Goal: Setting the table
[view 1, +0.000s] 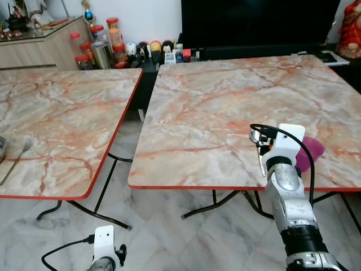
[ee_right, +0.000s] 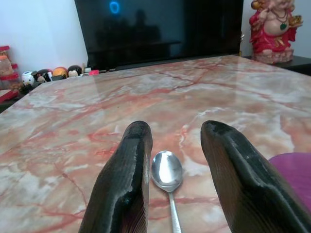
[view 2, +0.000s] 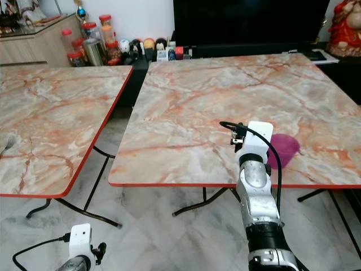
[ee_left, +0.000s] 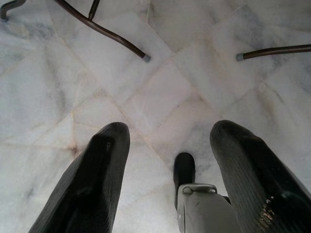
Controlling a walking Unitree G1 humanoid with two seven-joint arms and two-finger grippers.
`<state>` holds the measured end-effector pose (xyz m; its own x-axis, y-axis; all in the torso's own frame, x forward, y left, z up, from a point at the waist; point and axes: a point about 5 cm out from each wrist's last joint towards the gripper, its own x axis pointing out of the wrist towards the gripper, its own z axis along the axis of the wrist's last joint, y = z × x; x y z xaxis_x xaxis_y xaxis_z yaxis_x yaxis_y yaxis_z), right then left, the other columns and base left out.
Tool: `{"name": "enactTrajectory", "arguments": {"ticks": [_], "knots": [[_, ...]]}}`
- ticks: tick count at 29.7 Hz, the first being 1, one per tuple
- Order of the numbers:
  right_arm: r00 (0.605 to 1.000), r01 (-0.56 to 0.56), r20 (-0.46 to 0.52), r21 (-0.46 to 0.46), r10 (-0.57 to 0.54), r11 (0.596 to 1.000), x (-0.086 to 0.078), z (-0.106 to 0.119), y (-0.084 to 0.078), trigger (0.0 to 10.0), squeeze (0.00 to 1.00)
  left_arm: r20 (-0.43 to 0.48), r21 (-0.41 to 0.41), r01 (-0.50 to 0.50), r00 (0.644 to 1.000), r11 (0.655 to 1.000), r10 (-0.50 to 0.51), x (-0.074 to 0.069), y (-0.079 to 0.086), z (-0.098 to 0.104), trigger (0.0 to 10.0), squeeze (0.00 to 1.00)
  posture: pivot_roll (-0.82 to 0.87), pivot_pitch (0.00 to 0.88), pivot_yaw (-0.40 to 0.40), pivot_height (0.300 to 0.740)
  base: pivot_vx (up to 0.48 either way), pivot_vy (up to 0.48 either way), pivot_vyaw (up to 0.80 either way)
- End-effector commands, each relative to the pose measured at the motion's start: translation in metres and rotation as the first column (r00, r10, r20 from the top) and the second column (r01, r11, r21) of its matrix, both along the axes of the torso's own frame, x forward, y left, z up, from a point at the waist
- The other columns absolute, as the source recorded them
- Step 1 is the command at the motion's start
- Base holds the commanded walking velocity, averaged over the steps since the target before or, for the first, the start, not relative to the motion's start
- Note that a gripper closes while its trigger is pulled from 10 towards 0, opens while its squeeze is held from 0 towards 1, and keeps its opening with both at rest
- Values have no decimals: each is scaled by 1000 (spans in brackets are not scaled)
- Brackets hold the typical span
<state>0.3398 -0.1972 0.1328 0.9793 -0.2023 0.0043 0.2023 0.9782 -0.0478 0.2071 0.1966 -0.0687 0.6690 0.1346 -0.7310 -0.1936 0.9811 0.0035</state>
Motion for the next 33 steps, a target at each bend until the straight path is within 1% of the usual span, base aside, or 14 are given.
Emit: {"name": "enactTrajectory", "arguments": {"ticks": [1, 2, 5, 11, 18, 24, 30, 33], "knots": [[1000, -14, -25, 2, 14, 1000, 3, -1, 6, 10000, 0, -18, 17, -2, 1000, 1000, 2, -2, 6, 0, 10000, 0, -45, 0, 75, 740, 0, 0, 0], [1000, -14, -25, 2, 14, 1000, 3, -1, 6, 10000, 0, -18, 17, -2, 1000, 1000, 2, -2, 6, 0, 10000, 0, -45, 0, 75, 740, 0, 0, 0], [998, -1, -66, -2, 1, 1000, 1, -9, 4, 10000, 0, -22, 12, -5, 1000, 1000, 5, -3, 5, -1, 10000, 0, -43, 0, 75, 740, 0, 0, 0], [997, -9, -74, -2, 8, 1000, 2, -9, 3, 10000, 0, -34, 17, 0, 999, 1000, 1, -5, 6, -2, 10000, 0, -45, 0, 74, 740, 0, 0, 0], [996, -25, -83, -5, 25, 1000, 4, -9, 7, 10000, 0, -41, 15, -6, 999, 1000, 7, -6, 8, -3, 10000, 0, -45, 0, 73, 740, 331, 0, 0], [993, -26, -116, -15, 24, 1000, 2, -14, 5, 10000, 0, -45, 14, -6, 999, 1000, 7, -7, 8, -3, 10000, 0, -43, 0, 74, 740, 351, 0, 0], [992, -20, -125, -13, 18, 1000, 0, -17, 3, 10000, 0, -47, 15, -6, 999, 1000, 7, -8, 9, -4, 10000, 0, -42, 0, 73, 740, 367, 0, 0], [992, -22, -125, -11, 20, 1000, 0, -17, 4, 10000, 0, -44, 13, -11, 999, 1000, 11, -7, 9, -4, 10000, 0, -45, 0, 73, 740, 101, 0, 0]]}}
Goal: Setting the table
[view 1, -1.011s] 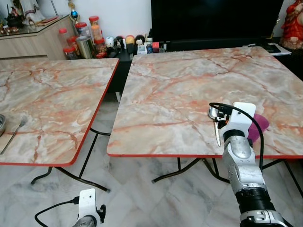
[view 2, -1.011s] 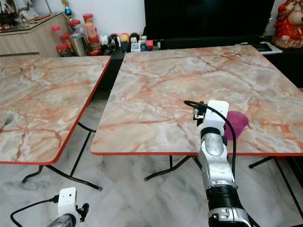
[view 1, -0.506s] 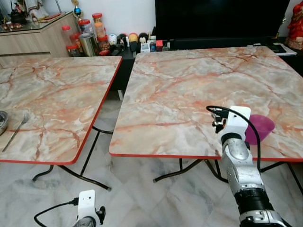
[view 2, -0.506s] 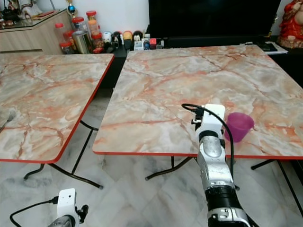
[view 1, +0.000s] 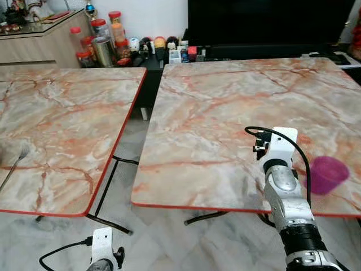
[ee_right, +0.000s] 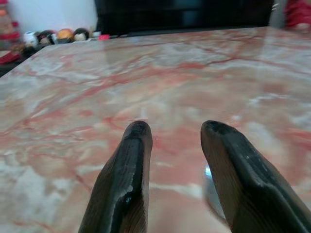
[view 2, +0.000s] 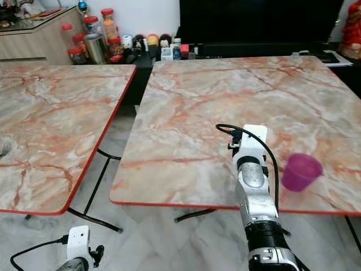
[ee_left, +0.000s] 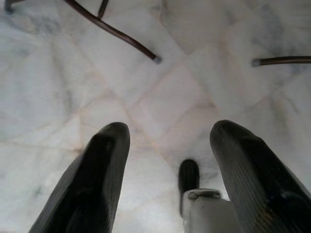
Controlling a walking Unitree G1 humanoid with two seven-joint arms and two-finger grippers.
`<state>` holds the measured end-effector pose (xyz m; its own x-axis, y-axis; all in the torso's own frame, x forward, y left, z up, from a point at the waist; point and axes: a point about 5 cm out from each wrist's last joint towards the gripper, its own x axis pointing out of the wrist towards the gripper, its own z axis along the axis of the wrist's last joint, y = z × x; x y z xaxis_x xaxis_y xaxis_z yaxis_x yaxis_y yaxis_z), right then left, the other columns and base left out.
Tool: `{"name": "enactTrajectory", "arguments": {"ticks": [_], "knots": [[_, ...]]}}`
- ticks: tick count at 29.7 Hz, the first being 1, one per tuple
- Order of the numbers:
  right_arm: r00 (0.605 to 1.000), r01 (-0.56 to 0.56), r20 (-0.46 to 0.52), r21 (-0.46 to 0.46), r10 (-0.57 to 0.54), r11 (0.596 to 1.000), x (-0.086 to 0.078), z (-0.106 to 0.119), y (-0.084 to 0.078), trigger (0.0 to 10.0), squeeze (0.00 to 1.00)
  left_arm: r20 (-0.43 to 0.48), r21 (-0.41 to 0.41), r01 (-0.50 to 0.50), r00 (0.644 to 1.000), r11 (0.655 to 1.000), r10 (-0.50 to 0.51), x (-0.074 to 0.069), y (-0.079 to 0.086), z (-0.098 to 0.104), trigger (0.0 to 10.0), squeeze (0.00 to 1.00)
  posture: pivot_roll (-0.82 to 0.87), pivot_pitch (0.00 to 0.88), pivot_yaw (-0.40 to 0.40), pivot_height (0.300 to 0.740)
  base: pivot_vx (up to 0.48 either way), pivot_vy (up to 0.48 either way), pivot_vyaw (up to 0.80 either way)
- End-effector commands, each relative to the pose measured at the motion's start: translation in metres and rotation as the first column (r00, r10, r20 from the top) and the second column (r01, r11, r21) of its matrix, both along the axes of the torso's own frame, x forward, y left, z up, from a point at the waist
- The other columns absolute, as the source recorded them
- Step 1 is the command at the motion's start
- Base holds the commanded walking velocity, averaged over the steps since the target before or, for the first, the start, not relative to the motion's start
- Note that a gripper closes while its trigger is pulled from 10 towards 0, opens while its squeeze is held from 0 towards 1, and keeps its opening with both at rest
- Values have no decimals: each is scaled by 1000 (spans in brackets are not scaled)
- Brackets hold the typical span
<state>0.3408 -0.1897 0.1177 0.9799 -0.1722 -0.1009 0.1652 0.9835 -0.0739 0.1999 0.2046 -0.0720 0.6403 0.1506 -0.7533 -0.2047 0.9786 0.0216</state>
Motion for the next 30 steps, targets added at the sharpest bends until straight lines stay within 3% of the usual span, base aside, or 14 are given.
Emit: {"name": "enactTrajectory", "arguments": {"ticks": [1, 14, 22, 26, 29, 30], "knots": [[1000, 9, -16, -7, -9, 1000, -1, -2, -3, 10000, 0, -8, 2, 1, 1000, 1000, -1, 0, 1, 0, 10000, 0, -45, 0, 73, 740, 0, 0, 0], [998, 42, -53, -21, -43, 999, -6, -8, -9, 10000, 0, -12, -6, -4, 1000, 1000, 4, -1, 0, -1, 10000, 0, -44, 0, 72, 740, 0, 0, 0], [987, 98, -125, -40, -102, 994, -12, -15, -17, 10000, 0, -16, -9, -5, 1000, 1000, 5, -2, 1, -1, 10000, 0, -45, 0, 71, 740, 0, 0, 0], [966, 100, -239, -5, -98, 995, -22, -36, -19, 10000, 0, -19, -11, -5, 1000, 1000, 5, -2, 1, -2, 10000, 0, -47, 0, 72, 740, 0, 0, 0], [963, 94, -253, -3, -92, 996, -23, -38, -17, 10000, 0, -20, -10, -5, 1000, 1000, 4, -3, 2, -2, 10000, 0, -46, 0, 72, 740, 0, 0, 0], [961, 90, -262, 4, -86, 996, -23, -39, -15, 10000, 584, -21, -9, -4, 1000, 1000, 4, -3, 2, -2, 10000, 0, -47, 0, 74, 740, 0, 0, 0]]}}
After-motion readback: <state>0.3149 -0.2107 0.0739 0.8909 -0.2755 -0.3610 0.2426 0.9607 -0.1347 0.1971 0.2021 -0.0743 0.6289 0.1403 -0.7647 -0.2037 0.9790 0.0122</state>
